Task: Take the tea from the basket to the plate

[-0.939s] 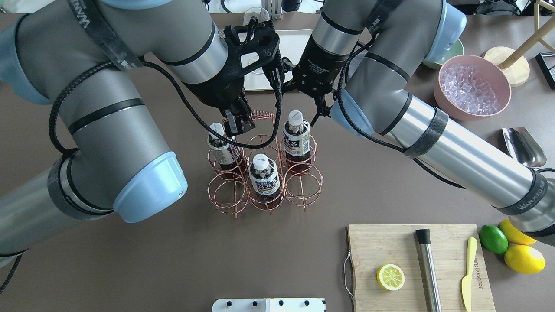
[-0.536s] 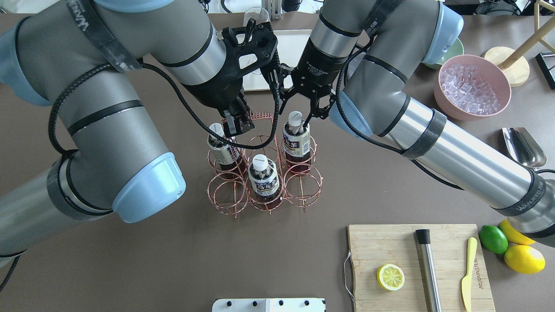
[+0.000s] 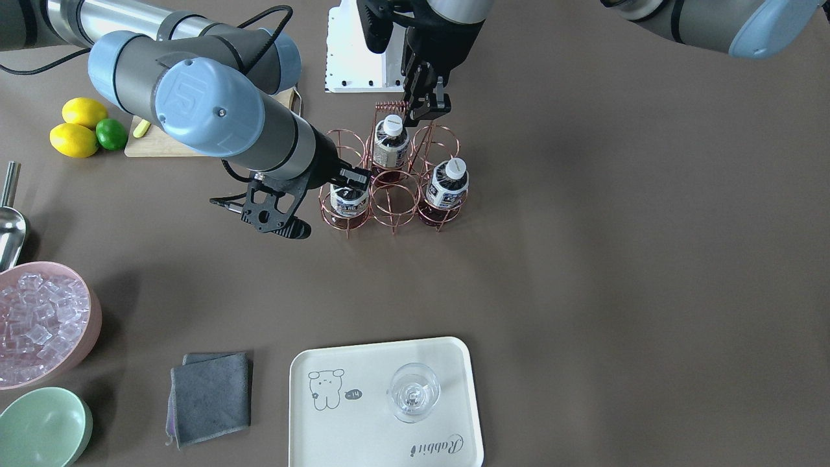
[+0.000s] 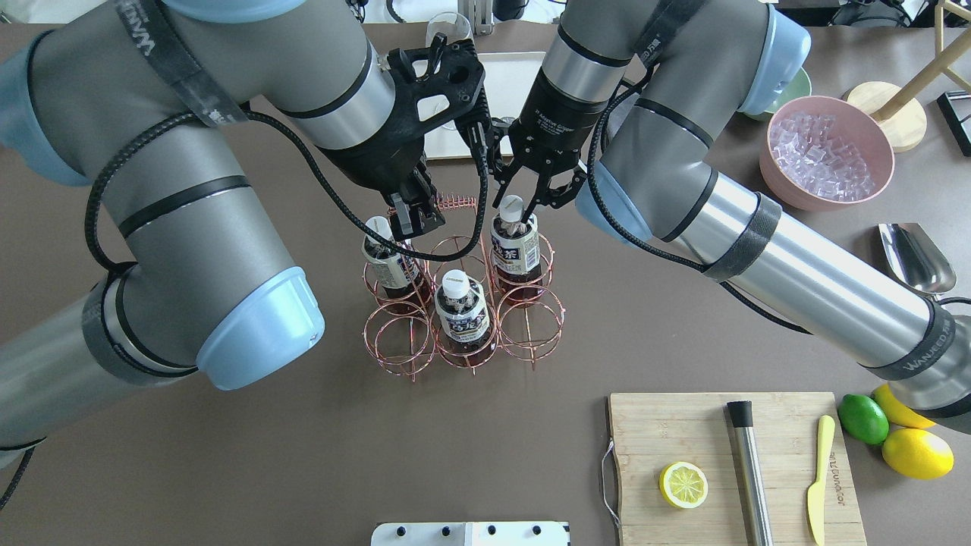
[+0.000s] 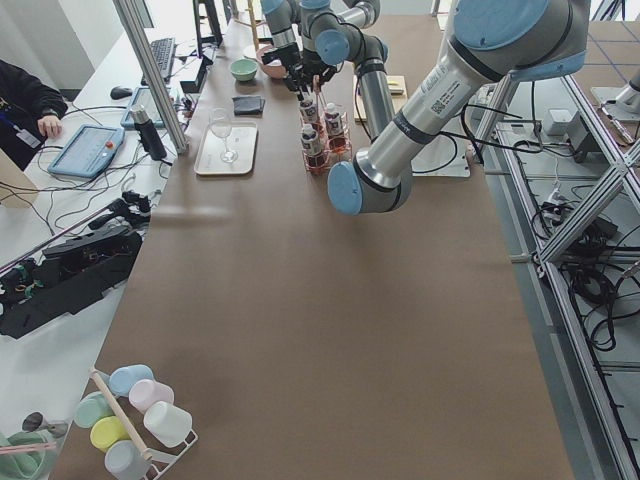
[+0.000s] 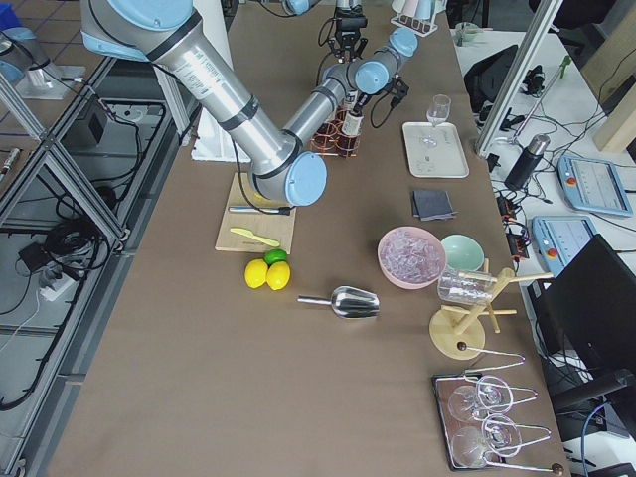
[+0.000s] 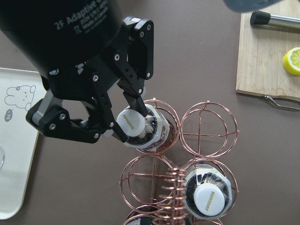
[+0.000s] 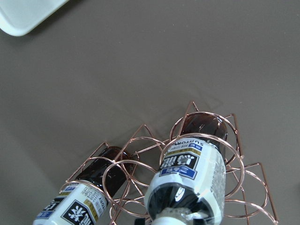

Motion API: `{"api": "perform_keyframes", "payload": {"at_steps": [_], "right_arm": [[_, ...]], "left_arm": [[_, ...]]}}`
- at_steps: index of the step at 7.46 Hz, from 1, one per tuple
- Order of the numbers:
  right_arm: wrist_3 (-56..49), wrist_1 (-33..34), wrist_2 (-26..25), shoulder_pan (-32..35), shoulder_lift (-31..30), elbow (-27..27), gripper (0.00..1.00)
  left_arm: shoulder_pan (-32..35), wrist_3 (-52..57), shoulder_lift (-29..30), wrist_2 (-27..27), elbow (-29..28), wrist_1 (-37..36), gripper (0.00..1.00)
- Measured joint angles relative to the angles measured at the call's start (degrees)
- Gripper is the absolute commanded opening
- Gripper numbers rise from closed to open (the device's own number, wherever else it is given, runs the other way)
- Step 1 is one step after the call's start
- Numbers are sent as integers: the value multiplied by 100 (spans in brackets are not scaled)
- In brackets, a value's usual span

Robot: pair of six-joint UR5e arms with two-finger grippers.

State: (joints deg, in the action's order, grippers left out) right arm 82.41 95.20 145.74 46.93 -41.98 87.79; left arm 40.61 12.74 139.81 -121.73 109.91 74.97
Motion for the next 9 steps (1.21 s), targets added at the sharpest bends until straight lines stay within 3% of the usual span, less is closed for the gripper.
{"api": "perform_keyframes", "payload": {"at_steps": [3,6,9], "right_arm": [[6,122,433,314,-131,359,0],[2,783,999,936,-198,942,0],[-80,917,1141,1471,-66,858,0]], "left_arm": [[0,0,-4,0,-23,37,0],[0,0,-7,0,-10,47,0],[7,0,-7,0,16,44,0]]}}
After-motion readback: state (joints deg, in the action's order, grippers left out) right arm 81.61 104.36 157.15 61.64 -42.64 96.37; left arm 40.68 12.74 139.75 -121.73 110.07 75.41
